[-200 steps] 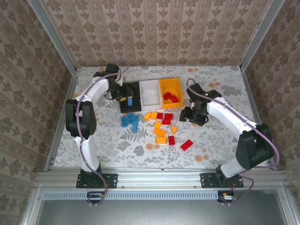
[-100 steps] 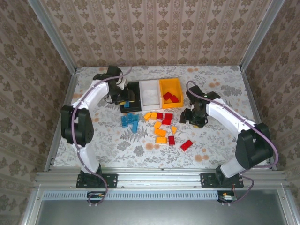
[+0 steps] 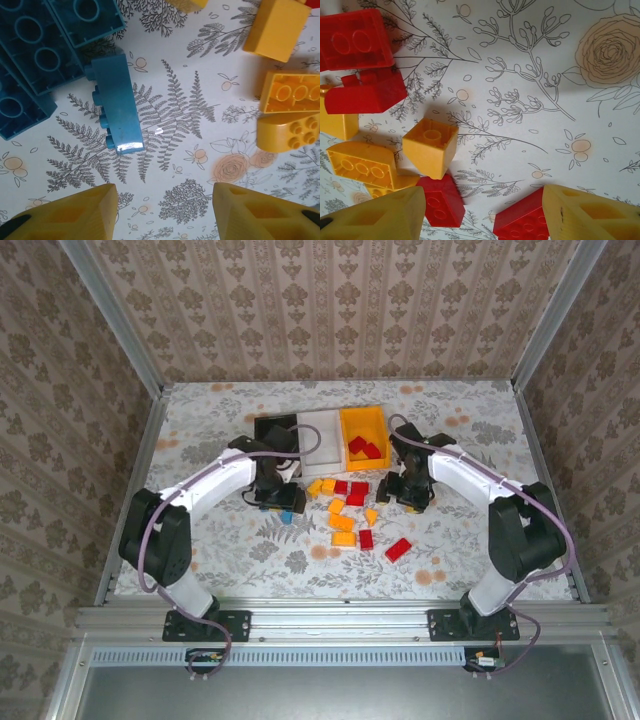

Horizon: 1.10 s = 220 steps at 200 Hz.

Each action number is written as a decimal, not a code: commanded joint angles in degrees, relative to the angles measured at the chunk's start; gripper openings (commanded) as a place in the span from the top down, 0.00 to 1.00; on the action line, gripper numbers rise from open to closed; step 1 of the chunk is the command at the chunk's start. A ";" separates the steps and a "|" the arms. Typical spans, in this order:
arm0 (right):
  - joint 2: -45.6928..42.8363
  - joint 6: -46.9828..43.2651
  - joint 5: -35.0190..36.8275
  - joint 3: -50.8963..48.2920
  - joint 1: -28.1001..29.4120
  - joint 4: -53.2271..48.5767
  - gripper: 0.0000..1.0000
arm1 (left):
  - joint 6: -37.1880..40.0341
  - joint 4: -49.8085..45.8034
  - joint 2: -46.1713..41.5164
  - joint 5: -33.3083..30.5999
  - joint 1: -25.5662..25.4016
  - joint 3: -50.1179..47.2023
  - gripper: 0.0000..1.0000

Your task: Sort the legos into containers by color

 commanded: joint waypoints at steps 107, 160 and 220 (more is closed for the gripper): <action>-3.38 -0.87 0.52 0.35 0.41 -2.52 0.36 | 1.96 3.42 10.86 -3.75 -0.41 0.57 0.56; -4.62 -1.19 1.48 0.44 0.41 -3.88 0.36 | 2.42 2.92 11.14 -3.39 -0.36 0.69 0.73; -4.05 -1.16 1.24 0.28 0.41 -3.19 0.36 | 2.51 -2.89 1.15 -2.13 0.62 0.94 0.77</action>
